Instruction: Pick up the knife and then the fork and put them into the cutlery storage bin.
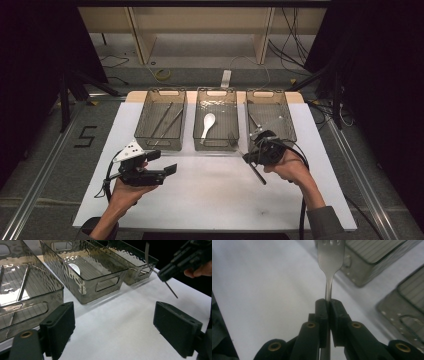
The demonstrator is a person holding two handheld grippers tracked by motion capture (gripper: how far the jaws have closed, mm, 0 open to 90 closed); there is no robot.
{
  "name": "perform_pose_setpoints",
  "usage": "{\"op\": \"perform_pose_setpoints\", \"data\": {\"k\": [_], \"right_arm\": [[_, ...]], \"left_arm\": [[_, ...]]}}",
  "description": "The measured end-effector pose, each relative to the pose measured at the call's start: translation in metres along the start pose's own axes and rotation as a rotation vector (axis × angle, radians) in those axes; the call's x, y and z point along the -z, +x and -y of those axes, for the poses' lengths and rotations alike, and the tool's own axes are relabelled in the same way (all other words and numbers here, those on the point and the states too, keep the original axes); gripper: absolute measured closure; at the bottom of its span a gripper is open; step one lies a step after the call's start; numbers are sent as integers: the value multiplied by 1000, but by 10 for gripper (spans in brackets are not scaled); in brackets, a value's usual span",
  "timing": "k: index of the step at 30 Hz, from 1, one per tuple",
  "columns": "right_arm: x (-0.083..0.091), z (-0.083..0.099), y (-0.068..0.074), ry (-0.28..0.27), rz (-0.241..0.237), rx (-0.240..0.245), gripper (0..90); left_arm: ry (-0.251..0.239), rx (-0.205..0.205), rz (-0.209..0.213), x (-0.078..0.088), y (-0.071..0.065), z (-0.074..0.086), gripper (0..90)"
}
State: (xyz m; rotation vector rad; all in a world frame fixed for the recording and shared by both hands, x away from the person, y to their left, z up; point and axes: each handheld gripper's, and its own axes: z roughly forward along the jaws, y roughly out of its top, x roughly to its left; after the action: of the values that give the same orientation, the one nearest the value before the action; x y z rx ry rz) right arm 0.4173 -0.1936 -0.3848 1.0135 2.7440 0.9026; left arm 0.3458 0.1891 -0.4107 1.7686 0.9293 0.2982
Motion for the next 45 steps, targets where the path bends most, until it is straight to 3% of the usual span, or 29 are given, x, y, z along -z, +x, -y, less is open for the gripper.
{"op": "perform_pose_setpoints", "data": {"k": [6, 17, 29, 36, 45], "right_arm": [[14, -13, -22, -73, 33, -45, 858], [31, -31, -53, -111, 107, -109, 858], [39, -53, -95, -120, 206, -215, 858], [34, -56, -121, -122, 265, -287, 858], [17, -50, -137, -81, 323, -325, 858]], "left_arm": [[0, 0, -2, 0, 0, 0, 170], [1, 1, -3, 0, 0, 0, 170], [2, 0, -1, 0, 0, 0, 170], [2, 0, 0, 0, 0, 0, 170], [-4, 7, 1, 1, 1, 0, 170]]}}
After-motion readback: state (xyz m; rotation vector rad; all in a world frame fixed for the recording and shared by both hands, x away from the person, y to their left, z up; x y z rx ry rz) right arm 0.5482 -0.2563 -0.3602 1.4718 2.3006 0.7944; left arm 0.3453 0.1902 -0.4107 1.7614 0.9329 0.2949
